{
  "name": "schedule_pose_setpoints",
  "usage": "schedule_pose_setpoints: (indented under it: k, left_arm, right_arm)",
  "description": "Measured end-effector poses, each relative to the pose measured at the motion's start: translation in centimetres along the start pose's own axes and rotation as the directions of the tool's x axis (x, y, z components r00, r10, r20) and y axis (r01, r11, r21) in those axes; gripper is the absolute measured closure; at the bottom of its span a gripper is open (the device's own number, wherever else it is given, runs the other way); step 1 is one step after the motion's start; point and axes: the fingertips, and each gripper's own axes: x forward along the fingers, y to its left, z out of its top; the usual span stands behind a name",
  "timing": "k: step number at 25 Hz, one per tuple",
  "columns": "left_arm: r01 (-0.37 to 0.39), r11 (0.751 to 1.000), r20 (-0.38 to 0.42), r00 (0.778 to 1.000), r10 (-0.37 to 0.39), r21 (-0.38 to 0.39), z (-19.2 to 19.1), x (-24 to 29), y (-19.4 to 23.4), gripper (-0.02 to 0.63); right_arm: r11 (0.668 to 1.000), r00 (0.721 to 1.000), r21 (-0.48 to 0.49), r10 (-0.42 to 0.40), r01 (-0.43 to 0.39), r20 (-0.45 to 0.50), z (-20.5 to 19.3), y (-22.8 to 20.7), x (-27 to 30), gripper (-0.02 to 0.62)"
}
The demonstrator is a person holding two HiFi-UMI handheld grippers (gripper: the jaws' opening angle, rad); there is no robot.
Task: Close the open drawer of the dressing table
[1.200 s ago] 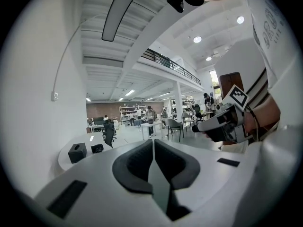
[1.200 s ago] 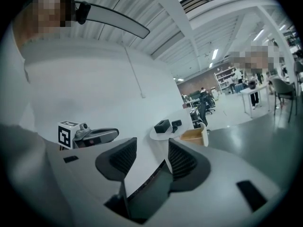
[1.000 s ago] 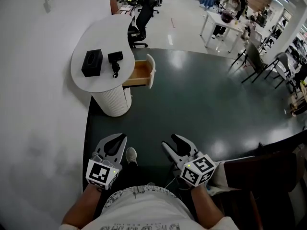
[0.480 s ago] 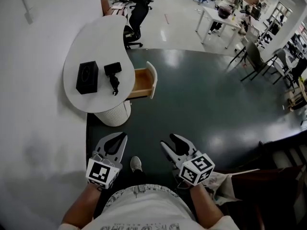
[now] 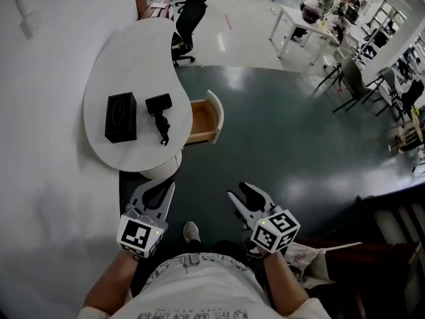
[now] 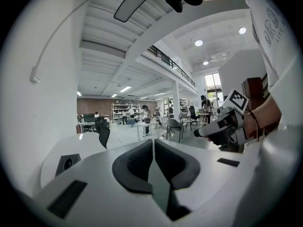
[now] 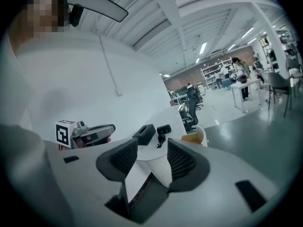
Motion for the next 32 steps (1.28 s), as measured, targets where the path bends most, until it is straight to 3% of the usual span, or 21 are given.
schedule_pose_setpoints:
  k: [16, 32]
  left_arm:
    - [-0.012, 1.0, 0.003, 1.0, 0.012, -0.004, 0.2, 5.1, 4.7, 0.574]
    - [-0.093, 0.996, -0.059, 0.994, 0.092, -0.006, 1.0, 19.9, 11.2, 0.575]
  right_arm:
    - [1.0, 1.0, 0.026, 0.016, -0.016, 0.018, 3.5, -3.5, 5.8, 0.391]
    - [0.994, 0.994, 0.028, 0.106, -0.105, -0.038, 11.2, -15.8, 15.6, 0.393]
